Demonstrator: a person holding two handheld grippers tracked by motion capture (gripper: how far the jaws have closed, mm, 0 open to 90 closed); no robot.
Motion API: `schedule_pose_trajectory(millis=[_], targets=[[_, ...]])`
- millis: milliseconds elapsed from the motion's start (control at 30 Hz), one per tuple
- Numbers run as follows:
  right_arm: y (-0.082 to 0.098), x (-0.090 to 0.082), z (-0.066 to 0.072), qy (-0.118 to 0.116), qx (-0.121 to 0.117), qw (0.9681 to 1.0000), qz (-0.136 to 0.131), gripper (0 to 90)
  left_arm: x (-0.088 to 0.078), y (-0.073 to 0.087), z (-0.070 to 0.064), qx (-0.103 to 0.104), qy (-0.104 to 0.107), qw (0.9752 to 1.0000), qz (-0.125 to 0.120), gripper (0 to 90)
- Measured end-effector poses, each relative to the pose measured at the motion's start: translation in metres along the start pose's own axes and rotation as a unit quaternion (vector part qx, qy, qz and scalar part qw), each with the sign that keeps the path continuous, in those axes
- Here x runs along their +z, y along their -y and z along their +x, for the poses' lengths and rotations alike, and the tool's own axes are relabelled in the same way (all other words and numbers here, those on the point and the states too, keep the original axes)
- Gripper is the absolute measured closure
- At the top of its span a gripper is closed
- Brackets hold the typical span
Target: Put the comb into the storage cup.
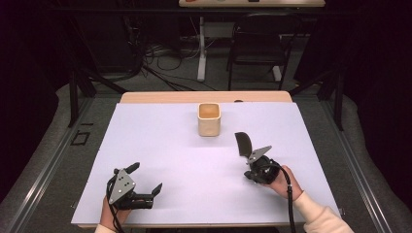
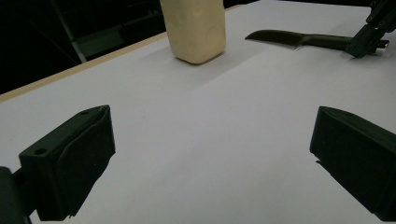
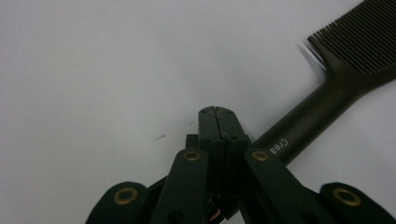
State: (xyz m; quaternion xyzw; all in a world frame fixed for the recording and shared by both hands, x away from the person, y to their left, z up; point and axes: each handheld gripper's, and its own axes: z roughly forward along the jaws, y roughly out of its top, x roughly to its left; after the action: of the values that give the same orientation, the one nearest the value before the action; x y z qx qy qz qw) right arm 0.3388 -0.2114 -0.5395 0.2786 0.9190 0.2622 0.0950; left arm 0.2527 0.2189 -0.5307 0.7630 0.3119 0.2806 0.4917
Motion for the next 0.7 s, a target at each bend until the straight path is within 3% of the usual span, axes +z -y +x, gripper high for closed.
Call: schedule_pose_trajectory(millis=[700], targets=[[0.011, -0.007, -0.013, 0.019, 0.019, 0.9996, 0.006, 90.0, 0.000, 0.000, 0.000, 0.000, 0.002, 1.0000, -0.001, 0.1]])
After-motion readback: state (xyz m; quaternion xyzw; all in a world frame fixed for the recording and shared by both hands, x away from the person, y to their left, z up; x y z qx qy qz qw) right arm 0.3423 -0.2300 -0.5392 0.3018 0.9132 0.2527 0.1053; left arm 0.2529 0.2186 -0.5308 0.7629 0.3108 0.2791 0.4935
